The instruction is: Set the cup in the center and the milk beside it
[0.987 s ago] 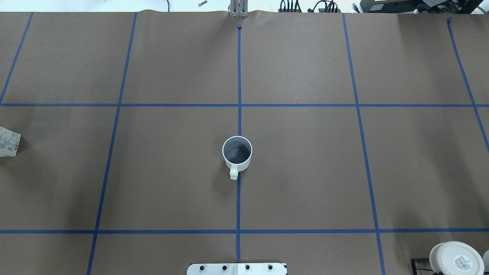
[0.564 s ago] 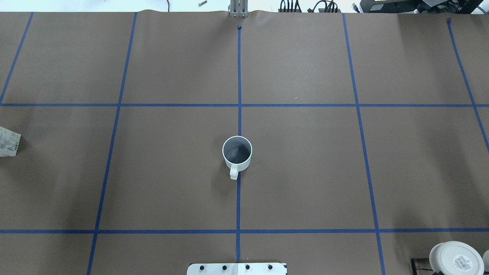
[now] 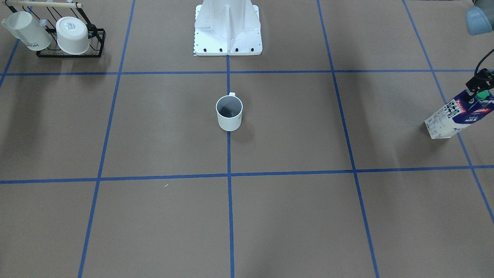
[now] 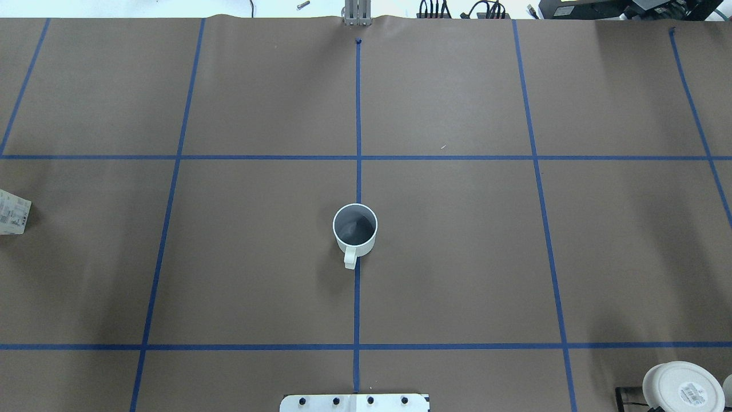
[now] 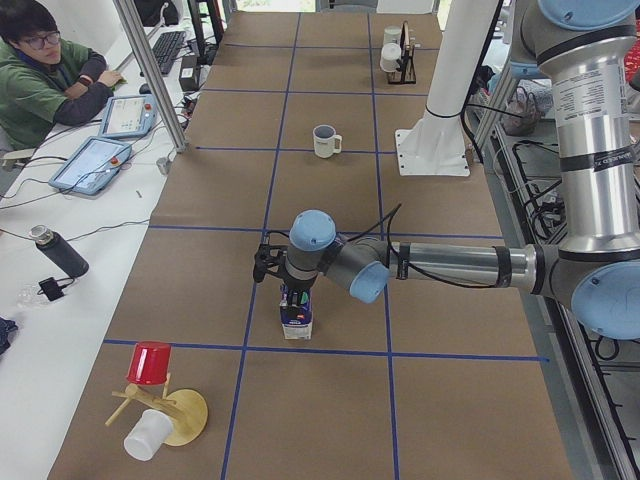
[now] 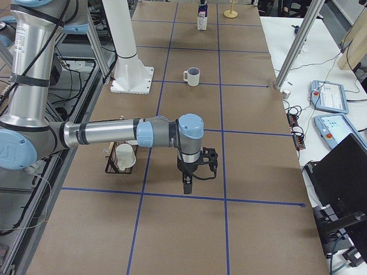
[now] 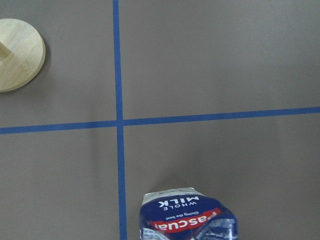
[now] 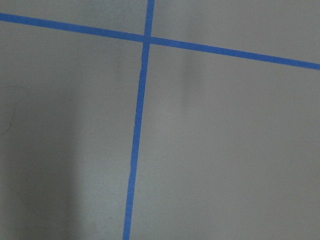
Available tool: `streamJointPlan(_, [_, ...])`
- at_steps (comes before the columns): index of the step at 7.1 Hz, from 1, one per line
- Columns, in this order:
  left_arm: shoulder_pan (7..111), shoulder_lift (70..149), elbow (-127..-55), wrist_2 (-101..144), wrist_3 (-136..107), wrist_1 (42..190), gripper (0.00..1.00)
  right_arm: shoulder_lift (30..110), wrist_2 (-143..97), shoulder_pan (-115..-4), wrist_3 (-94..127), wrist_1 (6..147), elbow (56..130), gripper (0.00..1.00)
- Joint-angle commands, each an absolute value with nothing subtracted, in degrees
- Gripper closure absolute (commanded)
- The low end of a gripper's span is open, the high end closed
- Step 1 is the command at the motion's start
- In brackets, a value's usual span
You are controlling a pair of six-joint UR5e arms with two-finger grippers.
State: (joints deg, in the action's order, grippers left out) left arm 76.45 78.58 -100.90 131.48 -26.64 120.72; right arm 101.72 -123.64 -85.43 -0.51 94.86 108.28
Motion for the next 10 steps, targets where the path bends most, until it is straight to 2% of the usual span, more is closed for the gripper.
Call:
streamJointPlan(1, [75.33,78.57,-100.81,129.74,-26.81,120.76,0.1,101.6,-123.57,-85.43,-0.44,94.92,108.02,0.0])
streamJointPlan(5, [73.92,78.66,-100.02,127.62,-26.19,121.2,0.35,101.6,-123.57,-85.43,-0.44,94.83,107.75,0.0])
streamJointPlan(6, [73.92,78.66,-99.93,127.62,-26.19,121.2,0.44,101.6,-123.66,-85.43,-0.35,94.83,107.84,0.0])
streamJointPlan(9, [74.0,79.01,-100.45,127.62,-26.02,121.2,0.85,101.6,-123.58,-85.43,-0.44,94.83,107.84,0.0])
streamJointPlan(10, [74.26,79.27,-101.16,127.88,-26.1,121.03,0.9,101.6,-123.66,-85.43,-0.44,94.83,107.84,0.0])
